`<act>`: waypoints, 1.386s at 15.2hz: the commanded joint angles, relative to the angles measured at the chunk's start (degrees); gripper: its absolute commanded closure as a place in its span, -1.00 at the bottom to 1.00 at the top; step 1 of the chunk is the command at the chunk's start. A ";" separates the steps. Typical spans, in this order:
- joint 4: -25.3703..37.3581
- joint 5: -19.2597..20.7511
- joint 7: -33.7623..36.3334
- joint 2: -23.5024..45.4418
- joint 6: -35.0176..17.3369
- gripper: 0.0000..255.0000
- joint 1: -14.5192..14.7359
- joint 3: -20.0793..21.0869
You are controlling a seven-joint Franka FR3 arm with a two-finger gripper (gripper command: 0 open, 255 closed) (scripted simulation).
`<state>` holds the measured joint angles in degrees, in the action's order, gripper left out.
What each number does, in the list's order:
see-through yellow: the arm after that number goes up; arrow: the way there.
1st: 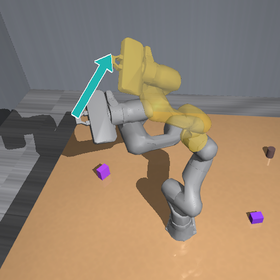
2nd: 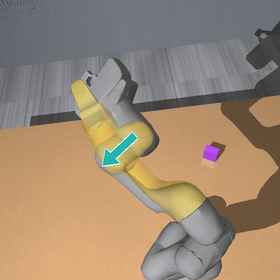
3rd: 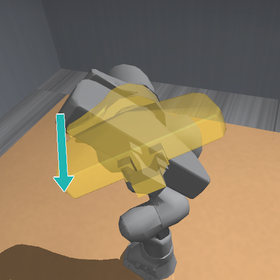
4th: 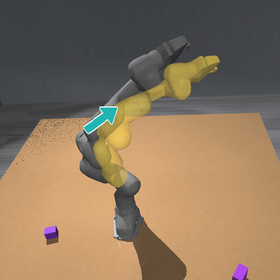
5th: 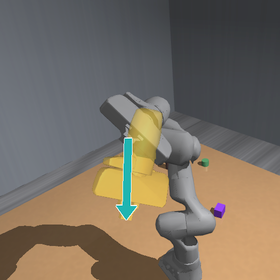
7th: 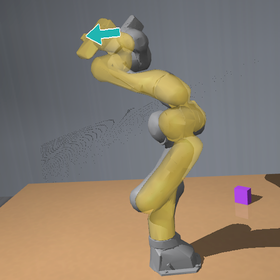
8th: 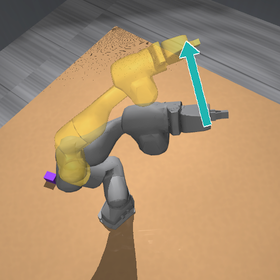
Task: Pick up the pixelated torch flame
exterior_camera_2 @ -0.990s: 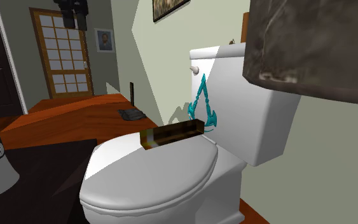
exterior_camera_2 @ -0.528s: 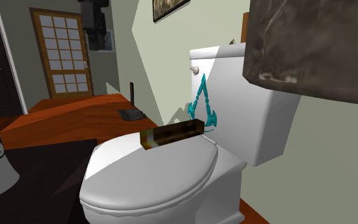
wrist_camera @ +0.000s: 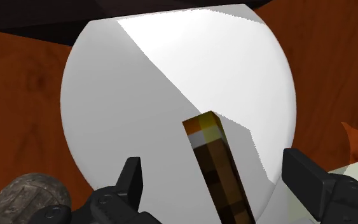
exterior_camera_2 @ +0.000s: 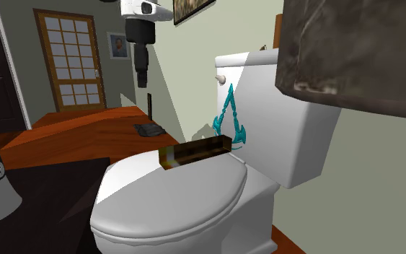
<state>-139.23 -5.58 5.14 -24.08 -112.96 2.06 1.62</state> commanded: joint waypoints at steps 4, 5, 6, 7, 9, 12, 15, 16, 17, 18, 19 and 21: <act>2.12 0.68 1.51 10.22 -8.50 -1.00 0.74 1.97; 2.87 0.97 1.85 12.40 -9.98 -1.00 0.84 2.30; 3.71 1.30 2.20 14.61 -11.40 -1.00 0.94 2.61; 4.62 1.68 2.59 16.83 -12.75 -1.00 1.04 2.89; 6.66 2.58 3.44 21.31 -15.24 -1.00 1.27 3.39; 10.29 4.25 4.87 28.08 -18.44 -1.00 1.73 3.89; 14.59 6.15 6.40 34.87 -20.94 -1.00 2.39 4.05; 16.17 6.80 6.91 37.13 -21.61 -1.00 2.68 4.02; 17.82 7.45 7.40 39.39 -22.21 -1.00 2.98 3.97; 19.55 8.09 7.88 41.65 -22.73 -1.00 3.30 3.87; 21.36 8.70 8.33 43.92 -23.17 -1.00 3.65 3.75; 24.60 9.68 9.04 47.76 -23.75 -1.00 4.29 3.47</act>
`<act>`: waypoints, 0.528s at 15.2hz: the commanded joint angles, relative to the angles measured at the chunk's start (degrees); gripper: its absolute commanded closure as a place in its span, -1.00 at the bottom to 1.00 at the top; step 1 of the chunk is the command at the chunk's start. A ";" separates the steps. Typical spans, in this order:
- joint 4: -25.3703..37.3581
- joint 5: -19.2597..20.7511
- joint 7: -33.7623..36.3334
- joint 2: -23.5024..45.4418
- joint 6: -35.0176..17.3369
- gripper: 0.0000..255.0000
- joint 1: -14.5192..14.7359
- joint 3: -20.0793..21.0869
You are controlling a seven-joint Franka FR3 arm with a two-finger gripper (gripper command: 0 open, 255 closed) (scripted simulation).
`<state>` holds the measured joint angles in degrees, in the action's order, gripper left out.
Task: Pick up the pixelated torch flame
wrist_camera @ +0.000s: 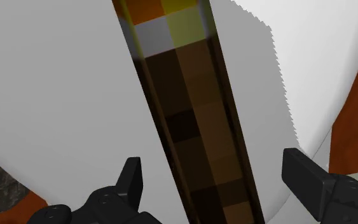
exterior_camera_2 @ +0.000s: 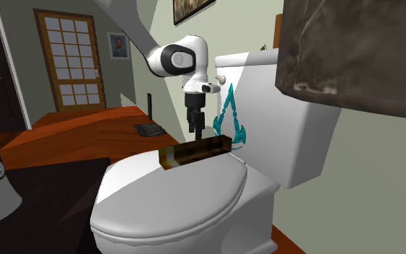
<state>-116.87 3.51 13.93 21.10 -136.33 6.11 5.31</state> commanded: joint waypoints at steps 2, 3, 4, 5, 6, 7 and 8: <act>2.15 0.74 0.36 3.70 -1.57 -1.00 0.32 -0.33; 2.12 0.83 0.42 4.26 -2.16 -1.00 0.36 -0.39; 2.11 0.91 0.49 4.84 -2.75 -1.00 0.40 -0.44; 2.10 1.00 0.55 5.42 -3.33 -1.00 0.44 -0.49; 2.11 1.08 0.61 6.01 -3.91 -1.00 0.47 -0.55; 2.14 1.17 0.67 6.60 -4.48 -1.00 0.51 -0.60; 2.14 1.21 0.71 6.94 -4.81 -1.00 0.54 -0.64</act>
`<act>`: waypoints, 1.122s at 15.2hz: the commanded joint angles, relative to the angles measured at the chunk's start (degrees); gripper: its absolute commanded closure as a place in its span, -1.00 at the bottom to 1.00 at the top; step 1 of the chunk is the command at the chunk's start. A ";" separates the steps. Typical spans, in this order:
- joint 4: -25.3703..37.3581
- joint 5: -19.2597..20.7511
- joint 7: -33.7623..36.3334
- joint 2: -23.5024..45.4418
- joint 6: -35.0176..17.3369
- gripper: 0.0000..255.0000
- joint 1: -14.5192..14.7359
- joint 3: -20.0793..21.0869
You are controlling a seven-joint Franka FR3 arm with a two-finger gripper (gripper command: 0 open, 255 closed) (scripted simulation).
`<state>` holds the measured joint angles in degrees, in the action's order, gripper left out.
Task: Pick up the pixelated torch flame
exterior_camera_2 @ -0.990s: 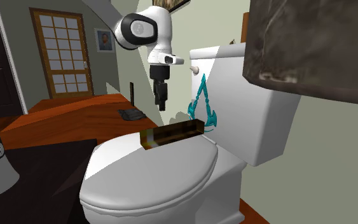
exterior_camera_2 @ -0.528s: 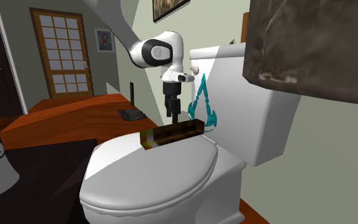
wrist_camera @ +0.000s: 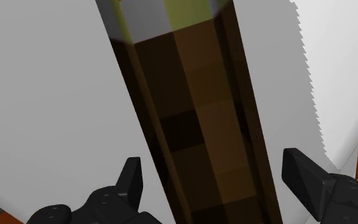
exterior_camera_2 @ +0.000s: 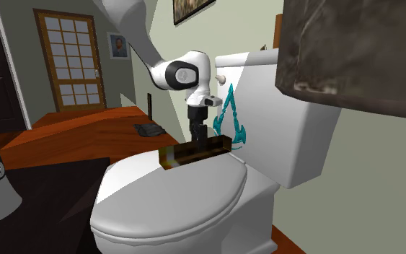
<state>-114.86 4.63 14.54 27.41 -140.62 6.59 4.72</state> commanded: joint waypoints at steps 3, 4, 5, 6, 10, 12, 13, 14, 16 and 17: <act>0.20 0.10 0.08 0.71 -0.54 1.00 0.06 -0.06; 0.22 0.09 0.04 0.71 -0.52 1.00 0.03 -0.07; 0.24 0.10 0.05 0.72 -0.51 1.00 0.04 -0.07; 0.21 0.10 0.06 0.71 -0.53 1.00 0.05 -0.07; 0.17 0.11 0.10 0.78 -0.63 1.00 0.08 -0.07; 0.11 0.01 0.03 0.03 0.05 1.00 0.02 0.01; 0.08 -0.08 -0.03 -0.57 0.62 1.00 -0.02 0.07; 0.07 -0.16 -0.09 -1.16 1.20 1.00 -0.06 0.12; 0.12 -0.33 -0.22 -2.29 2.38 1.00 -0.13 0.23; 0.15 -0.42 -0.28 -2.86 2.97 1.00 -0.17 0.28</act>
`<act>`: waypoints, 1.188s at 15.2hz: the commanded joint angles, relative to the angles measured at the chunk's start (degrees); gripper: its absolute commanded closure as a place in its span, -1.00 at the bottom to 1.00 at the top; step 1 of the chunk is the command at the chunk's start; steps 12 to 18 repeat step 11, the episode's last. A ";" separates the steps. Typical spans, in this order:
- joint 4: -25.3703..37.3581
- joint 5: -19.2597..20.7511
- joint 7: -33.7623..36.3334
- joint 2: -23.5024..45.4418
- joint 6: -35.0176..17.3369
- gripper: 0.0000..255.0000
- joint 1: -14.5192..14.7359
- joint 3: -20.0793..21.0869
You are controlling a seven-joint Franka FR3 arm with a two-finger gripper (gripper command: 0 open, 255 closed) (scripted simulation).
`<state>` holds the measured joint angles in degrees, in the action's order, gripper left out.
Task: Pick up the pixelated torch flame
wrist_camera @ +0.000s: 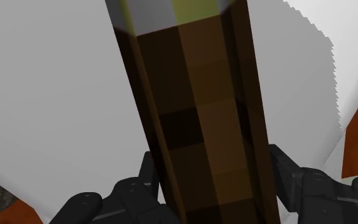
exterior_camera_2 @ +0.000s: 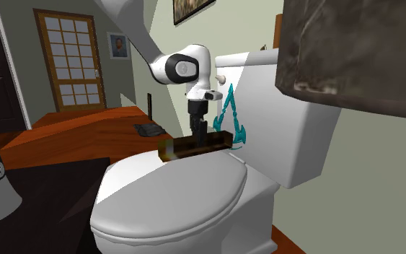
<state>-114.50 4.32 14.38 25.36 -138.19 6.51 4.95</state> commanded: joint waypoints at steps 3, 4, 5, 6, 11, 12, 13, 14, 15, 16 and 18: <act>-0.03 -0.35 -0.30 -2.45 2.34 1.00 -0.18 0.19; 0.05 -0.44 -0.36 -2.98 2.95 1.00 -0.21 0.24; 0.14 -0.52 -0.42 -3.50 3.57 1.00 -0.24 0.28; 0.25 -0.60 -0.48 -4.02 4.19 1.00 -0.27 0.32; 0.67 -0.85 -0.66 -5.59 6.17 1.00 -0.35 0.44; 0.67 -0.85 -0.66 -5.59 6.17 1.00 -0.35 0.44; 0.67 -0.85 -0.66 -5.59 6.17 1.00 -0.35 0.44; 0.67 -0.85 -0.66 -5.59 6.17 1.00 -0.35 0.44; 0.67 -0.85 -0.66 -5.59 6.17 1.00 -0.35 0.44; 0.67 -0.85 -0.66 -5.59 6.17 1.00 -0.35 0.44; 0.67 -0.85 -0.66 -5.59 6.17 1.00 -0.35 0.44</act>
